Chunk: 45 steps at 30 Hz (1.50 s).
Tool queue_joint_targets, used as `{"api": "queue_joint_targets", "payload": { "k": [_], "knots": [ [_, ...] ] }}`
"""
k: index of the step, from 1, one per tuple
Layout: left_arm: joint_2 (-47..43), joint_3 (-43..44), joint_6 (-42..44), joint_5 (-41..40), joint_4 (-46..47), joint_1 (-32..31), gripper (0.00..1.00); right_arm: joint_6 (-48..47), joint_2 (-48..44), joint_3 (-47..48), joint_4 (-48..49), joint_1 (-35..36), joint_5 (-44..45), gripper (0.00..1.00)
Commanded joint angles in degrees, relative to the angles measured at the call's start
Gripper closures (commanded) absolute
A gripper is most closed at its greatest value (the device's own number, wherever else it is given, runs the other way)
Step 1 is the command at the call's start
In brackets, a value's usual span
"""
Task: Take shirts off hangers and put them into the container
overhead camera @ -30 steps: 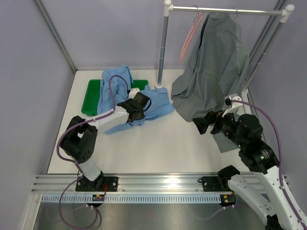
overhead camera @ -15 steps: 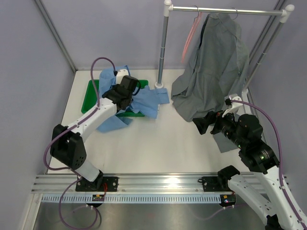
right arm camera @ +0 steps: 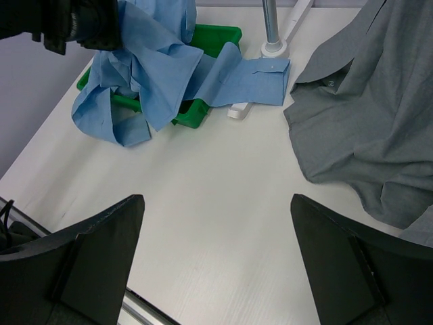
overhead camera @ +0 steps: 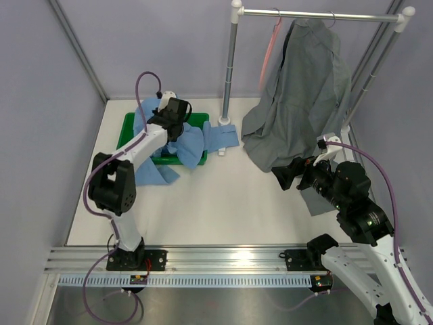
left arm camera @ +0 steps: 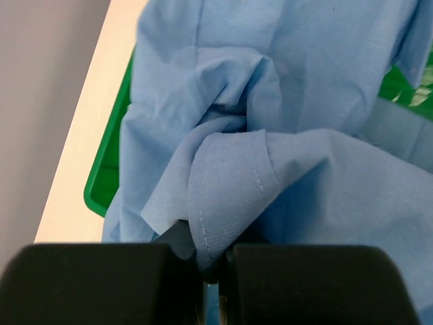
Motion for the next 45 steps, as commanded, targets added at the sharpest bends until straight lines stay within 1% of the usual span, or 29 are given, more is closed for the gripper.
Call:
{"api": "queue_joint_targets", "payload": {
  "k": [1,4,5,7,9,12,15,17,18,19,21,22,25,26,28,29,31,35,38,40,42,45],
  "knots": [
    [3.8,3.52,2.55,-4.68,4.57,1.74,0.98,0.3,-0.12,-0.13,2.02,-0.14,-0.71,0.01],
    [7.93,5.19,3.34,-4.59,4.66,2.1,0.96,0.13,0.06,-0.13,2.02,-0.14,-0.71,0.01],
    [8.9,5.55,3.51,-3.64,4.39,2.1,0.93,0.21,0.06,-0.22,2.11,-0.14,-0.62,0.0],
    [11.54,6.08,3.08,-2.23,3.43,2.1,0.91,0.21,0.23,-0.22,2.2,-0.14,-0.62,0.01],
    [13.38,5.73,2.81,0.23,3.51,2.1,0.86,0.21,0.58,-0.13,2.11,-0.14,-0.62,0.0],
    [15.49,7.39,2.99,1.56,1.15,2.01,0.82,0.21,0.76,-0.22,2.02,-0.14,-0.79,0.0],
    [15.5,7.22,3.78,4.1,0.79,2.1,0.78,0.22,0.94,-0.22,2.28,-0.14,-0.97,0.01],
    [15.15,7.66,3.61,5.85,-0.7,2.1,0.69,0.21,0.94,-0.13,2.2,-0.14,-0.97,0.0],
    [14.89,8.01,3.26,6.47,-2.19,2.1,0.62,0.21,0.94,-0.13,2.2,-0.14,-0.97,0.01],
    [14.54,7.84,2.9,6.83,-2.72,2.1,0.5,0.21,0.85,-0.22,2.28,-0.14,-0.97,0.01],
    [13.13,6.61,1.94,8.32,-3.6,2.1,0.37,0.21,0.76,-0.13,2.29,-0.14,-0.97,0.01],
    [12.43,6.17,1.67,8.59,-3.78,2.1,0.27,0.21,0.76,-0.13,2.29,-0.14,-1.14,0.01],
    [9.62,5.73,0.62,9.73,-5.62,2.1,0.17,0.21,0.67,-0.04,2.11,-0.14,-1.41,0.01],
    [7.61,5.81,-0.08,9.73,-6.06,2.1,0.1,0.3,0.58,-0.04,2.11,-0.14,-1.5,0.01],
    [5.23,5.81,-0.61,9.82,-6.25,2.1,0.07,0.3,0.41,-0.13,2.28,-0.14,-1.67,0.01],
    [4.17,5.99,-0.62,9.99,-6.07,2.1,0.03,0.3,0.32,-0.13,2.29,-0.14,-1.76,0.0],
    [1.53,7.38,-0.53,9.91,-6.51,2.1,0.01,0.3,0.32,-0.04,2.2,-0.14,-1.93,0.01],
    [-0.93,10.56,0.26,9.56,-8.0,2.1,0.01,0.3,0.15,0.05,2.02,-0.14,-2.2,0.0],
    [-3.65,10.74,-0.7,10.87,-6.16,2.1,0.01,0.22,-0.03,0.13,1.93,-0.14,-2.46,0.01],
    [-4.88,10.91,-1.58,11.75,-3.09,2.1,0.01,0.22,0.14,0.22,1.76,-0.14,-2.81,0.01],
    [-4.37,12.4,-1.76,11.41,-0.28,2.1,0.01,0.3,0.14,0.14,2.02,-0.14,-3.43,0.01],
    [-0.77,16.44,-1.23,8.42,3.24,2.1,0.01,0.48,0.41,0.05,2.11,-0.14,-3.96,0.0]
  ]
}}
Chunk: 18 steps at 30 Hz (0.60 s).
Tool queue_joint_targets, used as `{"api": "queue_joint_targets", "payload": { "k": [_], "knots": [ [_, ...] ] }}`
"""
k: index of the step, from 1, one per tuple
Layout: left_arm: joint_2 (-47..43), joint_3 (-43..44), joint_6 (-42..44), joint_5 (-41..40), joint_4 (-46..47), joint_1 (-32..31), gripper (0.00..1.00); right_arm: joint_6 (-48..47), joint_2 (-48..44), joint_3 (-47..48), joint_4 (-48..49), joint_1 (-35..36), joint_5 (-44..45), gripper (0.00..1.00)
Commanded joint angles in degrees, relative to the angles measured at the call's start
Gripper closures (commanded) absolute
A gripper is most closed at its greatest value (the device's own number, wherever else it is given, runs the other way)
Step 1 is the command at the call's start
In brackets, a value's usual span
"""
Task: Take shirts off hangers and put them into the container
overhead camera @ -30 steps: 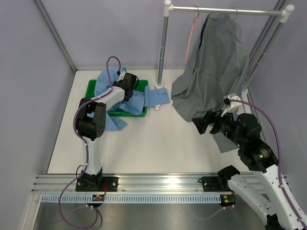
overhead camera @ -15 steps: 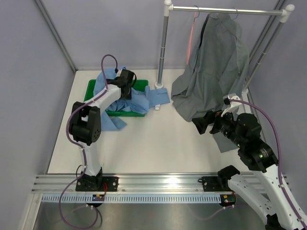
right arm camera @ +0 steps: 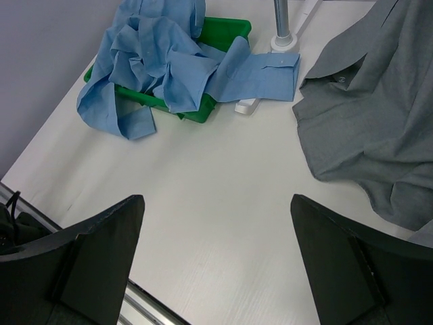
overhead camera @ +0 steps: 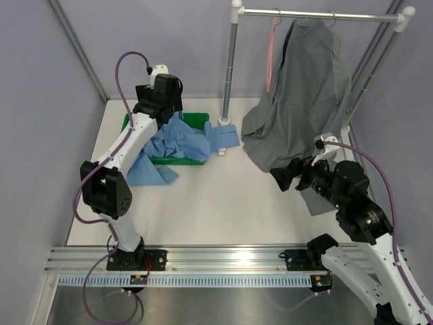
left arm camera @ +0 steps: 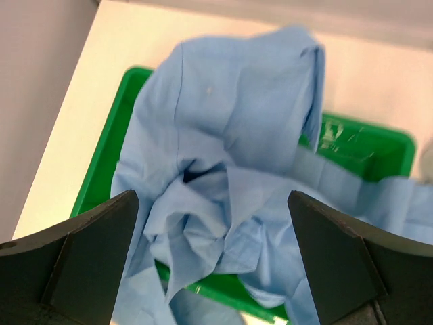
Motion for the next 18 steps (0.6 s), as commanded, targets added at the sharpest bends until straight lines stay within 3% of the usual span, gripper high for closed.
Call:
{"api": "queue_joint_targets", "payload": {
  "k": [1,10,18],
  "knots": [
    [3.04,5.89,-0.53,-2.21,7.62,0.35,0.01,0.43,0.17,0.16,2.09,-0.14,-2.19,0.01],
    [20.26,21.61,0.87,-1.86,12.19,0.7,0.01,0.43,1.4,0.07,2.09,-0.14,-2.45,0.0],
    [28.63,23.56,-0.53,-1.6,15.79,2.02,0.05,0.35,2.81,-0.02,2.26,-0.05,-3.77,0.01]
  ]
}}
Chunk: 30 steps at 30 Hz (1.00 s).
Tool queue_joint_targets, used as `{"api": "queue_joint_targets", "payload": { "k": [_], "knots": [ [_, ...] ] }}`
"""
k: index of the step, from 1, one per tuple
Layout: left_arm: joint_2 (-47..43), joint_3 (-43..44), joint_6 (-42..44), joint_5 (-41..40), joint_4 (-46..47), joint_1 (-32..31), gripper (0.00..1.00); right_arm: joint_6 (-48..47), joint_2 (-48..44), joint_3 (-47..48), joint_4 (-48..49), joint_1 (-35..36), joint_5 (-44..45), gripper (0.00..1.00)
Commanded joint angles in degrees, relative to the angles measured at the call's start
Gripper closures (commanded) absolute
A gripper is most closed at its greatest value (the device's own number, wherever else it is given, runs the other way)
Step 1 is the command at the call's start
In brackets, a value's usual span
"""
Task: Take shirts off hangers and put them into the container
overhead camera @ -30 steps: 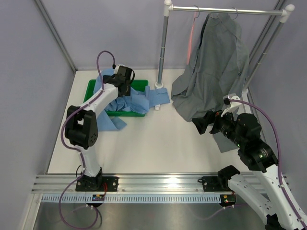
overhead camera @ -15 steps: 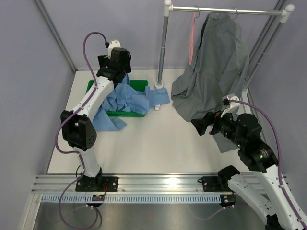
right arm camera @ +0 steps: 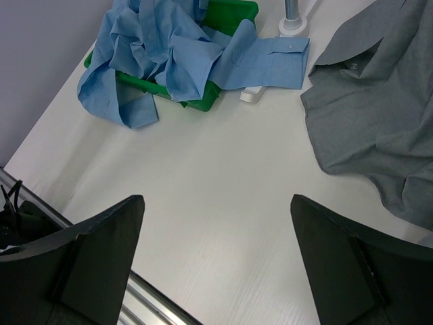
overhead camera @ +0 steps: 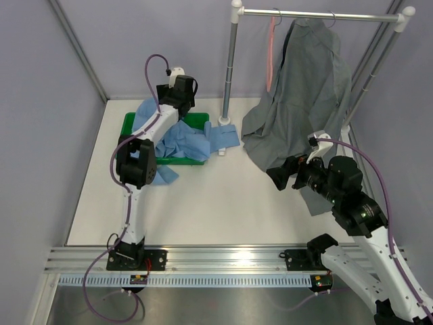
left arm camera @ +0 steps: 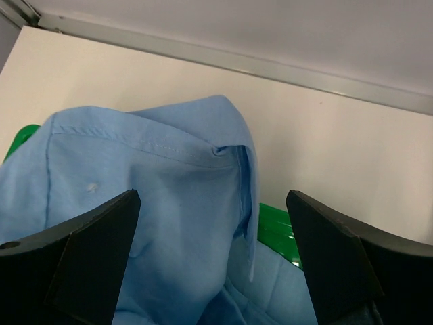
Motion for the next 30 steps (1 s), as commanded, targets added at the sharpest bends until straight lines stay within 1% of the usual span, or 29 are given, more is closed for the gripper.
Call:
{"api": "queue_joint_targets", "payload": {
  "k": [1,3,6,10,11,13,14,15,17,18,21,25,29,30],
  "knots": [
    [2.06,3.19,-1.1,-0.83,5.28,1.21,0.06,0.32,-0.04,-0.02,2.26,-0.14,-1.76,0.01],
    [3.21,3.28,-1.54,-0.57,5.46,1.65,0.09,0.24,-0.04,-0.11,2.26,-0.14,-1.93,0.01],
    [4.62,3.37,-1.98,-0.39,5.99,2.18,0.18,0.24,-0.12,-0.2,2.26,-0.14,-2.02,0.01],
    [5.33,3.46,-1.45,0.31,6.78,2.71,0.43,0.24,-0.04,-0.28,2.35,-0.14,-2.29,0.01],
    [5.15,3.37,-1.19,0.4,7.13,2.97,0.59,0.32,0.05,-0.28,2.44,-0.14,-2.2,0.0],
    [4.63,3.2,0.12,0.49,7.66,3.06,0.77,0.32,0.14,-0.37,2.53,-0.14,-2.29,0.01],
    [4.19,2.93,0.74,0.4,8.18,3.06,0.93,0.32,0.05,-0.37,2.53,-0.14,-2.29,0.0],
    [2.88,2.67,1.18,0.4,8.45,3.06,1.0,0.32,-0.04,-0.37,2.61,-0.14,-2.46,0.01],
    [0.77,0.65,2.06,0.48,9.32,3.06,1.0,0.41,0.14,-0.37,2.7,-0.14,-2.64,0.0],
    [-2.2,-0.4,2.41,0.83,9.76,3.06,1.0,0.24,0.14,-0.37,2.79,-0.14,-2.72,0.01],
    [-7.13,-4.79,2.94,1.89,10.21,3.06,1.0,0.32,-0.12,-0.28,2.79,-0.14,-2.81,0.0],
    [-16.35,-9.8,1.72,3.91,6.09,2.79,1.0,0.41,-0.56,-0.37,3.05,-0.14,-2.9,0.01],
    [-23.3,-17.27,-0.21,6.02,2.92,1.92,1.0,0.33,-0.74,-0.2,2.88,-0.14,-2.9,0.01],
    [-24.37,-20.24,-1.61,7.15,2.13,1.74,1.0,0.32,-1.0,-0.2,2.97,-0.14,-2.64,0.0]
  ]
}}
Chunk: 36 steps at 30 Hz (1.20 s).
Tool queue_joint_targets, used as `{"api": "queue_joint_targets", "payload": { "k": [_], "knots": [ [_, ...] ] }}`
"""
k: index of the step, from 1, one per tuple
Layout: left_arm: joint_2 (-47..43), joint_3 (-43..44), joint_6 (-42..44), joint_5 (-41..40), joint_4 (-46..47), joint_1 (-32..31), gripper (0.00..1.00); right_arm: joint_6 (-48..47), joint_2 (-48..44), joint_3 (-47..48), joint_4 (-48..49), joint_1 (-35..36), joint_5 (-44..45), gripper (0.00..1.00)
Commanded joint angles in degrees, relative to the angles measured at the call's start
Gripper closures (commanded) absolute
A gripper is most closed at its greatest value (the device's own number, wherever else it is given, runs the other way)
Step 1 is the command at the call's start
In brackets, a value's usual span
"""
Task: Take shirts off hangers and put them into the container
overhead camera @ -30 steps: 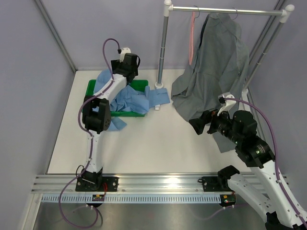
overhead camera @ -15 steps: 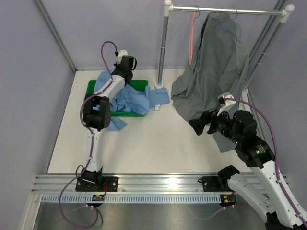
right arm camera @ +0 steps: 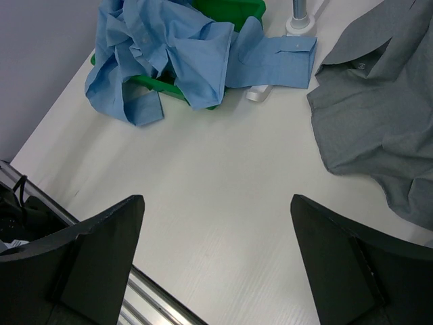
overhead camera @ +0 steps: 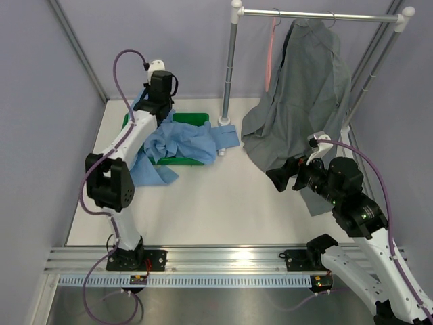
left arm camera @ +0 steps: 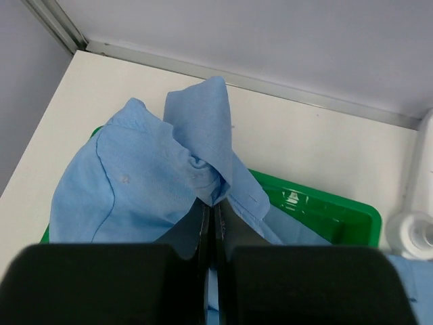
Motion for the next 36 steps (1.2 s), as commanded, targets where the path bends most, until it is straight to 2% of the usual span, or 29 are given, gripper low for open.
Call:
{"api": "queue_joint_targets", "payload": {
  "k": [1,8,13,19,25,31,36],
  "knots": [
    [-6.43,-5.71,-3.79,3.14,-2.42,-0.82,1.0,0.26,-0.81,0.11,2.81,-0.14,-1.35,0.01],
    [-12.41,-21.0,-10.29,6.13,-3.67,-1.96,1.0,0.43,-1.33,-0.06,3.08,-0.14,-1.61,0.0],
    [-10.31,-26.38,-13.81,8.42,-3.4,-2.05,1.0,0.52,-1.69,-0.24,3.34,-0.05,-1.61,0.0],
    [-2.15,-20.5,-14.87,12.72,-8.57,0.14,1.0,0.43,-2.56,-0.24,3.25,-0.14,-1.17,0.01],
    [5.24,-10.83,-13.2,15.45,-15.51,2.52,0.99,0.43,-2.74,-0.24,3.25,-0.14,-1.08,0.01],
    [11.75,-6.08,-11.44,17.21,-18.78,3.4,0.93,0.43,-2.74,-0.33,3.25,-0.14,-1.08,0.01],
    [9.92,-6.43,-10.91,17.83,-18.78,3.92,0.77,0.35,-2.74,-0.24,3.34,-0.14,-1.17,0.01]
  ]
}}
